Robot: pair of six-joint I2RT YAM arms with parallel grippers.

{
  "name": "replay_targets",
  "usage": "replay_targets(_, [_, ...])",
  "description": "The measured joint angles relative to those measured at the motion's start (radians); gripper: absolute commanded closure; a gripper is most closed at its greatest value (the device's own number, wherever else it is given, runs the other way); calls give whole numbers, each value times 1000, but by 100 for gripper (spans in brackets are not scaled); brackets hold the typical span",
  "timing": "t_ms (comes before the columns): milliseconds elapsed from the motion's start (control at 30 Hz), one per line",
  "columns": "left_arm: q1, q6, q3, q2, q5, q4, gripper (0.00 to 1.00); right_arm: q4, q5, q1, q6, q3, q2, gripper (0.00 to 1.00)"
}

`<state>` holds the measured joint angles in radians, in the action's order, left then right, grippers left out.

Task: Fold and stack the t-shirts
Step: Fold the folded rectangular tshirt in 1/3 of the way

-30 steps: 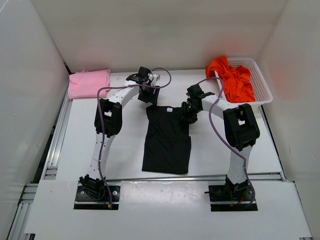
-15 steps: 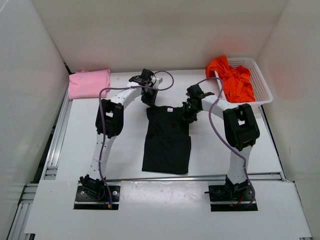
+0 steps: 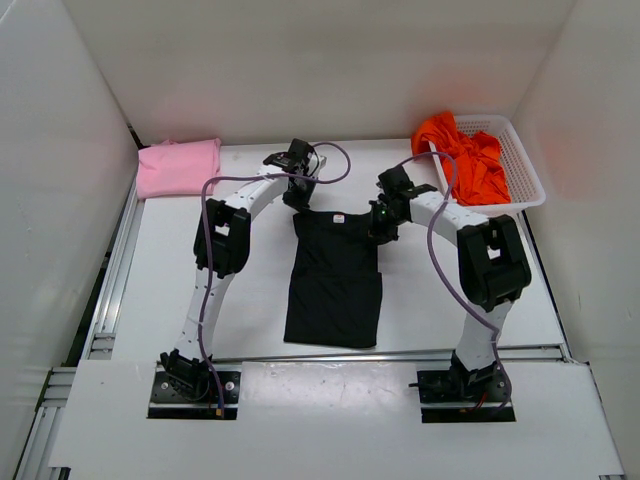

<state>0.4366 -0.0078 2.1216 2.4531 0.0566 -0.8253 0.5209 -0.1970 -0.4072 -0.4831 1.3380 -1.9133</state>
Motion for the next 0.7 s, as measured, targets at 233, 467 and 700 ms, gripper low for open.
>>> replay_targets(233, [3,0,0,0,-80,3,90,-2,16,21,0,-49,62,100])
replay_targets(467, [4,0,0,0,-121,3,90,-5,23,48,0,-76,62,100])
replay_targets(700, [4,0,0,0,-138,3,78,-10,21,56,0,-76,59,89])
